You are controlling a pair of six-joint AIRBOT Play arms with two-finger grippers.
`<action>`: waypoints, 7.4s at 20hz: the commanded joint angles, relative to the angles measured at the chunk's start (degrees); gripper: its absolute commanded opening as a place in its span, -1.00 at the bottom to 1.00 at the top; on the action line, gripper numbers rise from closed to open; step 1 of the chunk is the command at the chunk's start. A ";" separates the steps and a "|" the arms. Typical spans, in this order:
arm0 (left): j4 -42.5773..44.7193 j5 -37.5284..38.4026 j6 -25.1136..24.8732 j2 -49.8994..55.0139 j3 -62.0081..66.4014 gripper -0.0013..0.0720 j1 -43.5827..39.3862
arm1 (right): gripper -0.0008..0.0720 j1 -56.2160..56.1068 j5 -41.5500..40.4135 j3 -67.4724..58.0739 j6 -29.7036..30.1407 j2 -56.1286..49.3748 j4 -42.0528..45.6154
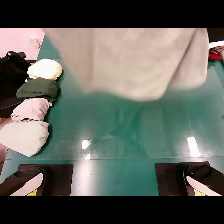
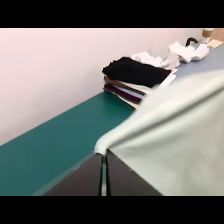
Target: Fold the shirts.
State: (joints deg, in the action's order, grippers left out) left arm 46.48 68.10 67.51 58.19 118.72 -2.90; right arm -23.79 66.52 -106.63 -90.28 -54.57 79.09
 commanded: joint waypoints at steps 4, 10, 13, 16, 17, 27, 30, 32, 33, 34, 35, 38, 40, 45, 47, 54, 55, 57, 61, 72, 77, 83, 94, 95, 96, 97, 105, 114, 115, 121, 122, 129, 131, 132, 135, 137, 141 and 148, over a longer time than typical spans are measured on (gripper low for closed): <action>12.83 3.30 1.18 3.15 -15.04 -0.89 0.07 | -0.92 -0.90 11.13 5.18 -6.29 -13.18 -5.09; 21.94 5.25 1.05 15.43 -34.58 -0.89 0.09 | -0.28 -3.10 2.95 24.04 -3.56 -26.29 -16.68; 28.20 5.57 1.29 18.69 -36.92 -0.89 0.09 | 0.12 -4.83 0.98 25.20 -2.27 -27.58 -16.57; 32.15 5.46 1.29 18.69 -35.65 -0.89 0.09 | 0.31 -2.89 2.71 25.18 0.94 -23.08 -14.16; 32.63 5.60 1.31 18.69 -35.01 -0.89 0.09 | 0.62 -1.46 3.34 25.18 1.05 -21.46 -10.93; 28.04 4.83 2.99 18.71 -34.56 -0.89 0.07 | 0.65 12.92 -4.42 21.20 2.93 -41.22 -7.58; 27.82 4.87 3.02 18.71 -34.56 -0.89 0.07 | 0.60 10.56 -3.08 13.88 2.89 -48.65 -7.54; 27.82 4.94 2.99 18.71 -34.56 -0.89 0.07 | 0.55 8.85 0.46 9.42 2.93 -53.11 -7.43; 27.82 4.96 2.99 18.69 -34.56 -0.89 0.07 | 0.25 8.22 1.46 7.58 2.95 -54.64 -7.43; 27.82 4.94 2.99 18.69 -34.56 -0.89 0.09 | -0.18 7.43 1.60 5.84 2.95 -55.71 -7.43; 27.82 4.94 3.02 18.69 -34.56 -0.89 0.07 | -0.70 6.78 1.36 4.66 3.69 -56.04 -7.50; 27.65 5.60 3.28 18.32 -32.72 -0.89 0.09 | -0.93 5.64 2.67 0.92 4.87 -53.94 -4.17; 28.15 6.58 4.50 16.65 -27.45 -0.89 0.09 | -0.93 6.12 4.63 -2.56 4.87 -48.06 3.96; 28.09 6.01 4.59 6.45 -4.48 -0.89 0.07 | -0.93 8.55 11.17 -10.43 4.90 -21.40 13.79; 27.87 5.05 4.66 2.80 1.62 -0.89 0.07 | -0.93 9.20 10.99 -8.81 4.20 -9.05 14.08; 24.48 6.01 5.11 -0.35 -1.33 -0.89 0.07 | -0.93 9.60 13.86 4.87 -6.12 10.75 19.96; 23.26 6.78 5.11 0.96 -2.67 -0.89 0.07 | -0.93 9.60 15.19 6.38 -7.04 9.44 19.89; 20.96 10.64 5.07 4.96 -5.01 -0.89 0.07 | -0.93 9.60 18.93 7.54 -7.26 4.17 19.45; 20.63 12.41 5.07 16.31 -8.92 -0.89 0.07 | -0.93 6.73 23.69 11.72 -7.21 -6.95 6.47; 16.44 10.49 11.85 32.89 -9.27 0.95 6.60 | 0.24 1.88 14.38 25.55 -10.88 -5.92 5.88; 15.85 8.26 13.09 32.37 -25.77 0.95 10.45 | 0.23 8.35 13.79 25.55 -6.86 -4.94 -0.76; 15.82 -4.17 11.87 32.41 -45.55 0.95 10.36 | 0.23 8.39 12.66 25.57 -6.54 -9.46 -2.99; 14.78 -2.99 7.28 35.58 -44.65 -0.85 4.59 | 0.23 8.44 12.66 25.55 -6.73 -9.62 -2.14; 14.67 -1.49 6.99 35.41 -43.69 -0.89 4.55 | 0.23 8.98 13.00 25.55 -6.73 -9.62 -1.75; 14.27 0.02 6.99 34.84 -42.66 -0.89 4.55 | 0.23 9.86 13.68 25.55 -6.71 -9.60 -1.31; 12.70 1.36 6.93 33.59 -41.72 -0.89 4.55 | 0.23 11.19 14.01 25.55 -6.64 -9.62 -1.22; -12.48 -12.48 -1.95 19.89 -41.46 -0.89 -21.90 | 0.20 20.90 9.88 25.53 -4.98 -9.49 -1.57; -7.08 -19.17 0.33 27.61 -25.57 0.81 -38.47 | 0.20 20.90 9.53 25.55 -5.01 -8.04 -1.57; -5.14 -16.33 1.90 27.54 -24.55 0.81 -34.84 | 0.20 20.90 9.53 25.55 -4.98 -7.50 -1.55; 3.89 -1.27 8.92 26.60 -28.22 0.51 -6.01 | 0.20 20.90 9.57 25.55 -4.59 -4.11 -1.57; 4.83 -1.22 8.96 25.66 -31.71 0.51 -1.86 | 0.20 20.90 9.60 25.55 -4.59 -4.00 -1.57; 5.86 -11.80 8.52 24.55 -56.28 0.51 10.80 | 0.20 20.76 10.12 25.64 -4.59 -5.03 -2.69; 5.79 -15.06 8.41 24.68 -58.31 0.51 10.54 | 0.20 20.57 10.23 25.66 -4.61 -5.03 -3.10; 5.57 -15.30 7.10 25.51 -58.29 0.51 9.88 | 0.20 20.28 10.34 25.66 -4.61 -5.03 -3.06; 4.44 -16.11 5.49 28.94 -58.25 0.51 6.19 | 0.20 20.31 10.47 25.66 -4.61 -5.07 -3.06; 3.96 -18.73 5.49 29.88 -58.23 0.51 3.41 | 0.20 20.31 11.30 25.66 -4.61 -5.09 -2.99; 3.21 -23.85 5.53 30.10 -58.23 0.20 0.92 | 0.20 20.31 16.37 25.75 -3.50 -6.91 -2.45; 4.39 -19.87 5.42 30.08 -52.94 -0.89 0.92 | 0.65 14.32 14.12 40.33 -0.44 -13.94 -2.60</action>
State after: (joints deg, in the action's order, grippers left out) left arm 50.28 45.93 73.06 88.23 63.11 -1.83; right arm -6.33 84.18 -72.05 -91.68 -66.02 76.58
